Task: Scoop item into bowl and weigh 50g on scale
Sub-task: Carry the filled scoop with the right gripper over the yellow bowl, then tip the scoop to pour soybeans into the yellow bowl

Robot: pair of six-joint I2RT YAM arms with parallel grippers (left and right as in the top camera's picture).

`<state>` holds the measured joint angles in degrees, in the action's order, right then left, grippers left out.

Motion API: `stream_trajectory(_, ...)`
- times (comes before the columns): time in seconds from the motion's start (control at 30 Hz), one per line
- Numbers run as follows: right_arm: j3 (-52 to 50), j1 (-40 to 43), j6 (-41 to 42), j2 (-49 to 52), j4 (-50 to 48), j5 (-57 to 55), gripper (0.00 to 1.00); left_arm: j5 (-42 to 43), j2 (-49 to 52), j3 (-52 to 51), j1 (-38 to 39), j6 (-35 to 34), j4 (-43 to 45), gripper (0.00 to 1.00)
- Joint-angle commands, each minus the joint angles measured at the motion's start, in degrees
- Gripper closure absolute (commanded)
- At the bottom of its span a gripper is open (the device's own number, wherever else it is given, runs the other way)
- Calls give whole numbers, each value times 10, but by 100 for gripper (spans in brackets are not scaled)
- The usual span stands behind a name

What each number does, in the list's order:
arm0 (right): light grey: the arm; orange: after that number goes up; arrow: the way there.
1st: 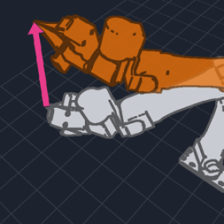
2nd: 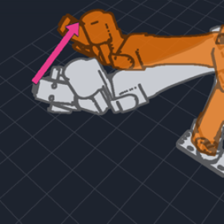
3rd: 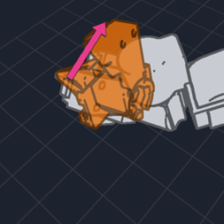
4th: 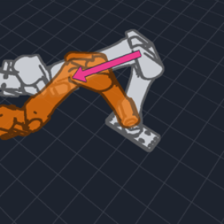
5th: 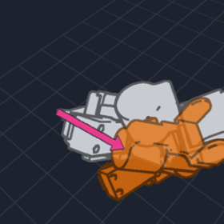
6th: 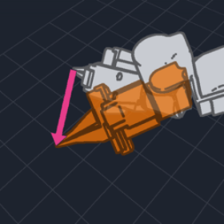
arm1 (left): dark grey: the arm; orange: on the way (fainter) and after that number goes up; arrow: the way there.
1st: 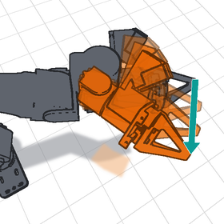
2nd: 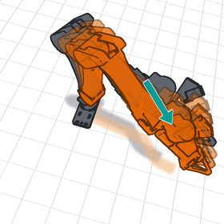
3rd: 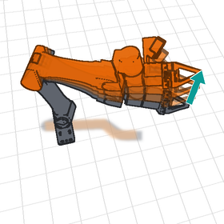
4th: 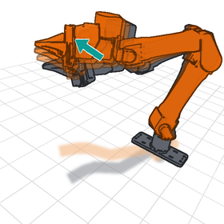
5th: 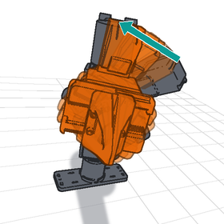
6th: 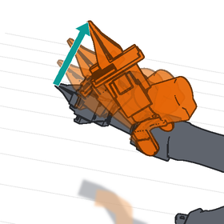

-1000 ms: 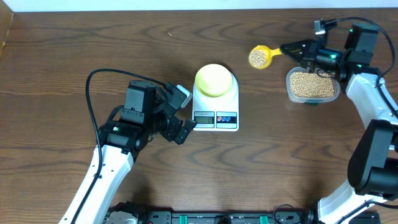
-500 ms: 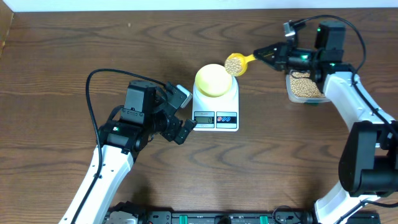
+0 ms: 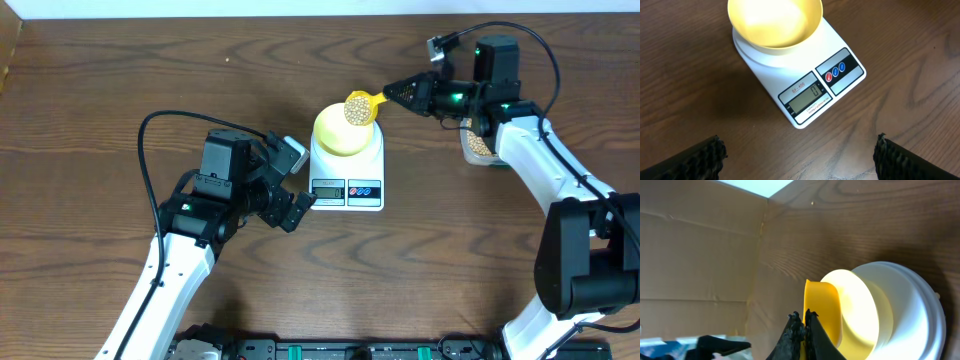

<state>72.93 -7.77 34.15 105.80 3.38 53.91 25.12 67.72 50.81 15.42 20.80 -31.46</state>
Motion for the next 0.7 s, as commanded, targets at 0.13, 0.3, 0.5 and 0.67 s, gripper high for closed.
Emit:
stream_trajectory(0.13, 0, -26, -102, 7, -2, -40, 99, -5, 1, -1, -2, -3, 1, 3)
stream_trajectory(0.3, 0, -39, -146, 7, -2, -48, 99, -5, 1, -1, -2, -3, 1, 3)
stream_trajectory(0.5, 0, -51, -198, 7, -2, -73, 99, -5, 1, -1, -2, -3, 1, 3)
stream_trajectory(0.67, 0, -59, -280, 7, -2, -74, 99, -5, 1, -1, -2, -3, 1, 3)
